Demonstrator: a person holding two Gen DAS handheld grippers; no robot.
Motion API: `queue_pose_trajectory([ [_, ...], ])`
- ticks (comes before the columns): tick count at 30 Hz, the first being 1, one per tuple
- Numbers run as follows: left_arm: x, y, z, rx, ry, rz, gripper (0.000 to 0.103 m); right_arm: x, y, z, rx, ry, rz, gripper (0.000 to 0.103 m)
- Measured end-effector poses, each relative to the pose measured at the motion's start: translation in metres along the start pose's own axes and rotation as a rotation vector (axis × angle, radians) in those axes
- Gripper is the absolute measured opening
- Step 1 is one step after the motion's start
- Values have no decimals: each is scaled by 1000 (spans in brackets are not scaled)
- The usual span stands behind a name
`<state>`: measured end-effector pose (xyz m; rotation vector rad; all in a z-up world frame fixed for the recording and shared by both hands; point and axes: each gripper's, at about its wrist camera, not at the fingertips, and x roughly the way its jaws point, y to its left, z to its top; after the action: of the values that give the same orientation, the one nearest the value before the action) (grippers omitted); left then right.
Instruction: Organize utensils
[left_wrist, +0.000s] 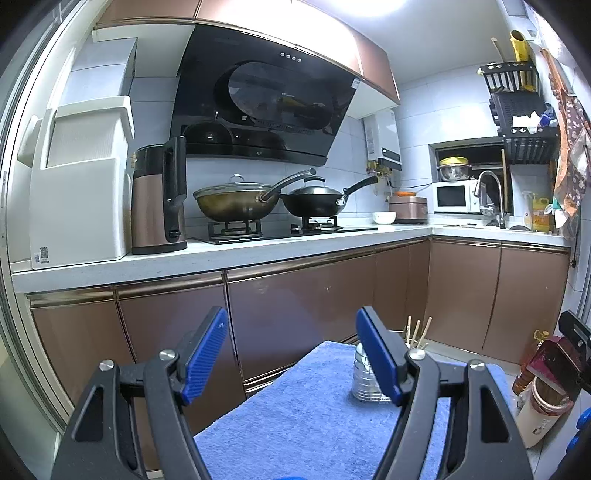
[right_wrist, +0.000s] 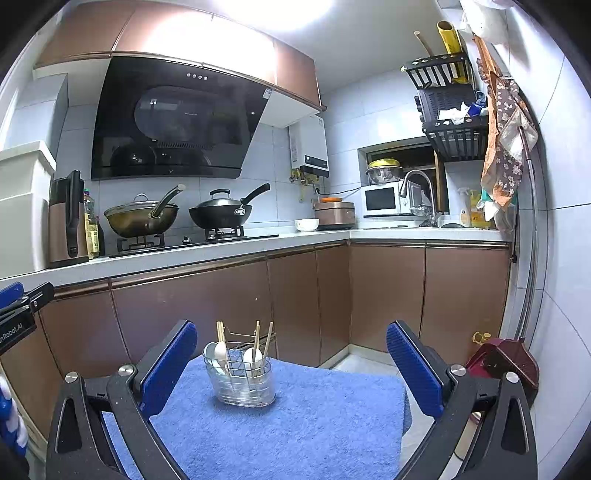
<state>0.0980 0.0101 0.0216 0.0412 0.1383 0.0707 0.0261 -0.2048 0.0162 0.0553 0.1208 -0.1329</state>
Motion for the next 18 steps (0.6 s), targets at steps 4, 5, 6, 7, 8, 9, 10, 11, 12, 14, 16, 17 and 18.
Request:
queue_pose_trajectory([
  [4,1,-1,1,-5,2,-6,71,1,-1,1,-3,1,-3,103],
  [5,0,-2,0,-4,2,-7,71,2,-2,1,-3,1,-4,103],
  [6,1,-3,0,-3,4,-10,71,3,-3,1,-3,2,-6,103],
  [7,2,-4,0,-2,7,-15,71,3,-3,1,-3,3,-6,103],
  [8,2,-4,0,-1,10,-18,71,4,-4,1,-3,3,-7,103],
  [9,3,-4,-1,-1,11,-19,71,5,-4,0,-3,3,-7,103],
  [10,4,-4,-1,1,12,-21,71,5,-5,0,-3,4,-7,103],
  [11,5,-5,-1,4,13,-21,71,6,-5,0,-3,5,-9,103],
  [12,6,-6,-1,5,14,-22,71,7,-6,-1,-3,7,-11,103],
  [14,9,-7,-1,5,19,-26,71,10,-6,-1,-4,11,-14,103],
  [16,12,-8,-1,6,22,-27,71,13,-8,-1,-5,12,-19,103],
  [17,14,-9,-1,6,24,-27,71,14,-8,-2,-6,12,-20,103],
  [18,15,-10,-1,7,25,-28,71,14,-8,-2,-10,12,-21,103],
])
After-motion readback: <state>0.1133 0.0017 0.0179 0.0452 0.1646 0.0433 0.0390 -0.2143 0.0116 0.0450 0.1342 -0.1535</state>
